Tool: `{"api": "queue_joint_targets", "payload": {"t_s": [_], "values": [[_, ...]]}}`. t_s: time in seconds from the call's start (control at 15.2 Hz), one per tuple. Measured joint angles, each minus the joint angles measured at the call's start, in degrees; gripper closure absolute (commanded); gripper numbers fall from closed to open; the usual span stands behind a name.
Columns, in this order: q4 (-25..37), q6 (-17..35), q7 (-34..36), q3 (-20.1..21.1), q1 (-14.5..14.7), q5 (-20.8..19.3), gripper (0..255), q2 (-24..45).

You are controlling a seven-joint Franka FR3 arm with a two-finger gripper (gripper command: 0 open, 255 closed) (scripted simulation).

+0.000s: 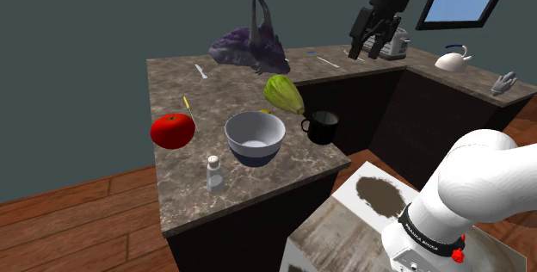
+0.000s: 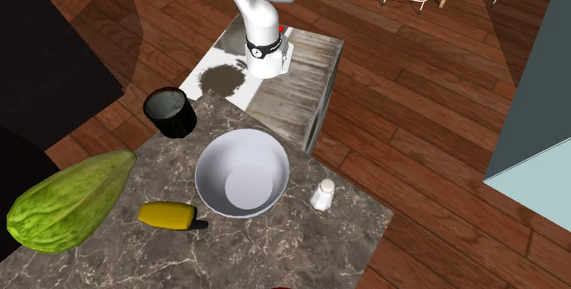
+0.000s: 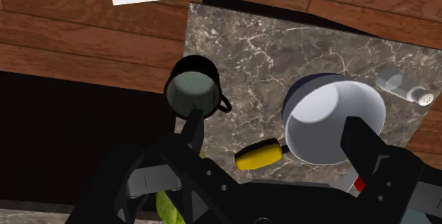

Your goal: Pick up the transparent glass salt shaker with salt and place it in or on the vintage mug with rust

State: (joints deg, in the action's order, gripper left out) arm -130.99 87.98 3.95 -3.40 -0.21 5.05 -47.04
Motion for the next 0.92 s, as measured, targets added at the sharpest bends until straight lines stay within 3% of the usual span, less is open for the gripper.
{"api": "queue_joint_targets", "payload": {"t_s": [0.33,0.92], "values": [[-3.9,4.5,3.6,3.7,0.8,2.2,0,-0.7],[-12.6,20.1,13.7,15.1,3.4,8.1,0,2.1]]}}
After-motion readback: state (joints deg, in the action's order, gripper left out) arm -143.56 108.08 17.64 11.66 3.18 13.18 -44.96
